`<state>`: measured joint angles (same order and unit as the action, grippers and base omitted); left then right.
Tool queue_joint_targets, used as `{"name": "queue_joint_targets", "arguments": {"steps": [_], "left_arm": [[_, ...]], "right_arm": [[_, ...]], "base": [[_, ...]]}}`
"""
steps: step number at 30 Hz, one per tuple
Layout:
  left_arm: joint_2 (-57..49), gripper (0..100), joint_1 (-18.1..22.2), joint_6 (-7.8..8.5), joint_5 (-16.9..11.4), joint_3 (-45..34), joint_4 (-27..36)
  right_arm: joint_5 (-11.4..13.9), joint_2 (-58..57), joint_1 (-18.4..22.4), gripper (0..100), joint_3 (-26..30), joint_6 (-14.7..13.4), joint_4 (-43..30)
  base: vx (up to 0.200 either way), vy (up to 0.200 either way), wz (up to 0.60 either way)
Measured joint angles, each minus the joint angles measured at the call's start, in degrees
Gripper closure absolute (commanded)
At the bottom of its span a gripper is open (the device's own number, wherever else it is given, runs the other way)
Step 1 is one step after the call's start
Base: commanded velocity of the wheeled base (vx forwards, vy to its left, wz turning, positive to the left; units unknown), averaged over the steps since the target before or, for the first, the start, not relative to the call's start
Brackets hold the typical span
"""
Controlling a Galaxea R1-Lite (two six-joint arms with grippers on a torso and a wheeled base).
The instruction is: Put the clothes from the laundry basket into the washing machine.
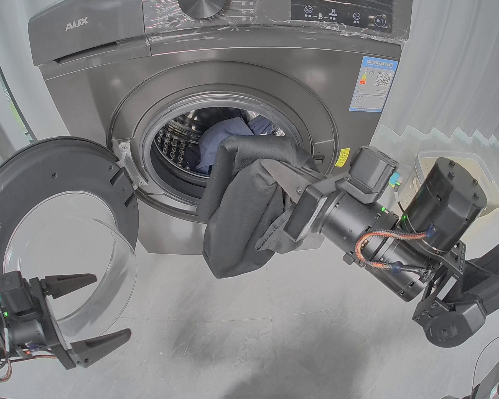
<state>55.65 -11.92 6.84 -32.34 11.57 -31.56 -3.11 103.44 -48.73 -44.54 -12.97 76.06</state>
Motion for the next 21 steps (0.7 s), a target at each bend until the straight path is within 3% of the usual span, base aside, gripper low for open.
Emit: {"name": "queue_joint_targets", "arguments": {"steps": [8, 15, 18, 21], "left_arm": [[16.9, 0, -3.2, -0.13, 0.0, 1.0, -13.7], [26.8, 0, -7.0, -1.51, 2.8, 1.4, -20.7], [29.5, 0, -8.7, -2.96, 3.6, 2.2, -21.1], [31.5, 0, -10.0, -5.61, 4.8, 3.4, -21.2]], "right_arm": [[0.0, 1.2, 0.2, 100, -1.3, 0.0, 0.5], [0.0, 1.5, 0.3, 100, -1.4, -0.1, 0.6], [0.0, 1.5, 0.2, 100, -1.3, 0.0, 0.6], [0.0, 1.5, 0.1, 100, -1.3, 0.0, 0.6]], "base": [[0.0, 0.0, 0.0], [0.0, 0.0, 0.0], [0.0, 0.0, 0.0], [0.0, 0.0, 0.0]]}}
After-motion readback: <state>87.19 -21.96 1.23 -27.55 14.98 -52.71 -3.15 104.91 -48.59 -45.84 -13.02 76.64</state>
